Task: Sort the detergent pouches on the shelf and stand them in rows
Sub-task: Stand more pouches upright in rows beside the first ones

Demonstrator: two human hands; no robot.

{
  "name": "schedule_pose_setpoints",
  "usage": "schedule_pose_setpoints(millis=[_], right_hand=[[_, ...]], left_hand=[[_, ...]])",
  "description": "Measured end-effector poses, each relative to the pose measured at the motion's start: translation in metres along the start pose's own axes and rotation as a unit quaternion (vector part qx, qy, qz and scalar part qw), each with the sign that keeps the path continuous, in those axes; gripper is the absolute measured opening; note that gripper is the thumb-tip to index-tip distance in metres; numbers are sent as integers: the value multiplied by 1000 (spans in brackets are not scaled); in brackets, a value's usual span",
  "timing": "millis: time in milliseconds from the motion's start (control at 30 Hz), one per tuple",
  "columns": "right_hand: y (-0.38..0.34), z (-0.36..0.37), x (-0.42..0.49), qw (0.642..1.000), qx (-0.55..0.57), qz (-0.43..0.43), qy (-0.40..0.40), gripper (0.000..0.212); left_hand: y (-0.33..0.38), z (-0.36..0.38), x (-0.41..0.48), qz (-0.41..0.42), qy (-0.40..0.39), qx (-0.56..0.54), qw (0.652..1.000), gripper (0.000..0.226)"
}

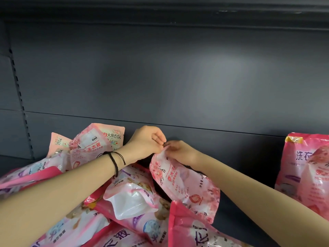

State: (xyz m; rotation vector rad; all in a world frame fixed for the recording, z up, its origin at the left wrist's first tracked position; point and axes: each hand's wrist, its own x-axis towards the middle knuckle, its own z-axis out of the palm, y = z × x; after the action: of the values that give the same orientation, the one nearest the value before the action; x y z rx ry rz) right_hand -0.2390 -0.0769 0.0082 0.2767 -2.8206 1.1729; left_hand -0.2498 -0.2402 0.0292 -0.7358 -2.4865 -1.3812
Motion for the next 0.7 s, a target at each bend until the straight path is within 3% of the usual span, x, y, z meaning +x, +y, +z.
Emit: schedule_pose_setpoints(millis=[67,133,333,500,700], right_hand=[[6,-8,-5,996,81,-15,23,24],[12,-16,-11,995,85,-25,52,19],[19,-36,-29,987,90,-39,128,16],[16,-48,-42,981,101,-50,156,15],[10,-73,-63,957,174,-73,221,21]], left_hand=[[7,3,-6,28,9,-2,1000,34],[8,4,-14,65,11,25,998,34],[5,7,-38,126,-48,242,961,44],[5,12,-37,109,-55,96,988,43],[31,7,-23,186,-12,58,981,38]])
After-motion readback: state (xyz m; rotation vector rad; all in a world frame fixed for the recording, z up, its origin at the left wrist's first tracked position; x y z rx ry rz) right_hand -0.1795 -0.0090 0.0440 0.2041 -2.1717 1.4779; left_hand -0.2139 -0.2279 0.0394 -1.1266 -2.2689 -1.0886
